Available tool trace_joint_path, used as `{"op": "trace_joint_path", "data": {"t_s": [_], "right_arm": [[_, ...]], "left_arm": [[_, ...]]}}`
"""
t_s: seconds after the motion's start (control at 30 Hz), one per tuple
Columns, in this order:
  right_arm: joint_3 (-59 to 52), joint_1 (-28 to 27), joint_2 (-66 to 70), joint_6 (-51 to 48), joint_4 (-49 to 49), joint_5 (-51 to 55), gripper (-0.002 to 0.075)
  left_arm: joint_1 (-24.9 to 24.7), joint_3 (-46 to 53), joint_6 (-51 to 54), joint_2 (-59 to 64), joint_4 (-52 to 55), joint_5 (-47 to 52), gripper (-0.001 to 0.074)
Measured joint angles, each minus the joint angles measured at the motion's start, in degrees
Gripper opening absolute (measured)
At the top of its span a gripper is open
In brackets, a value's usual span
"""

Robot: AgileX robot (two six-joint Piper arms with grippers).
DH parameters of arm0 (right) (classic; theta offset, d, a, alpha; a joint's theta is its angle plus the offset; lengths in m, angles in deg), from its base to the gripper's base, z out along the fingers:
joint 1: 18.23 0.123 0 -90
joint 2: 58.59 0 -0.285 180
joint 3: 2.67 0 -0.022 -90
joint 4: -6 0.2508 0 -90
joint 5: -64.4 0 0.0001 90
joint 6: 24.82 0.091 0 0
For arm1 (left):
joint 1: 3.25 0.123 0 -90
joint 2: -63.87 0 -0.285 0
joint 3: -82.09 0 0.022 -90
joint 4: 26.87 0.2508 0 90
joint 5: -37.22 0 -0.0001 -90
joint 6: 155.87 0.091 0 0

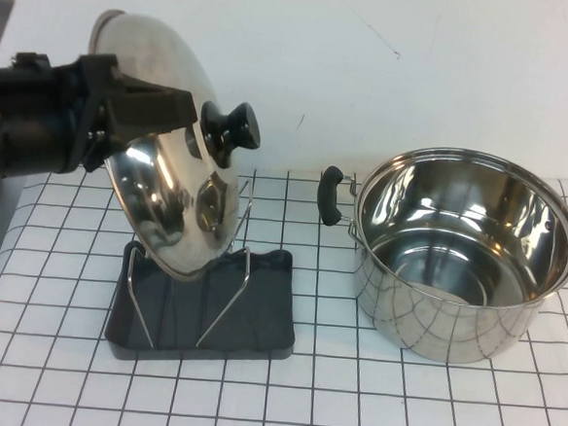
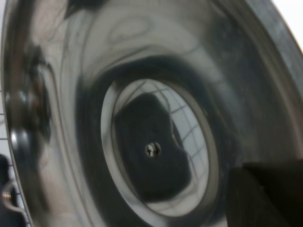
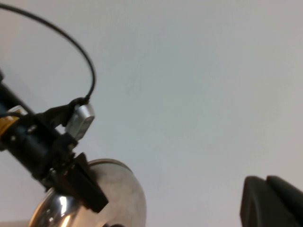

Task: Put pot lid on rack
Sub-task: Place the pot lid on the pot rack

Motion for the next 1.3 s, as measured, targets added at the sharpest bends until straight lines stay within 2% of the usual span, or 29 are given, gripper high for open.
{"op": "trace_joint_path", "data": {"t_s": [0.07,0.17,0.73,1.3], "right_arm": [[0.0,0.0,-0.9,6.3,-7.2,-0.3,0.0003],[-0.7,0.0,-1.2,10.6,-10.9,-0.6,0.0003],[-6.3,0.0,-1.2,13.6,-12.3,7.5,0.0001],[-6.3,0.0,-1.2,13.8,-12.3,8.7,0.0]], "left_arm": [[0.0,0.0,0.8,1.6,0.0,0.9,0.0088],[0.0,0.0,2.3,3.4,0.0,2.0,0.0088],[0.0,-0.1,8.7,9.7,0.0,3.1,0.0088],[0.0,4.0,12.1,10.4,0.0,8.3,0.0088]]}}
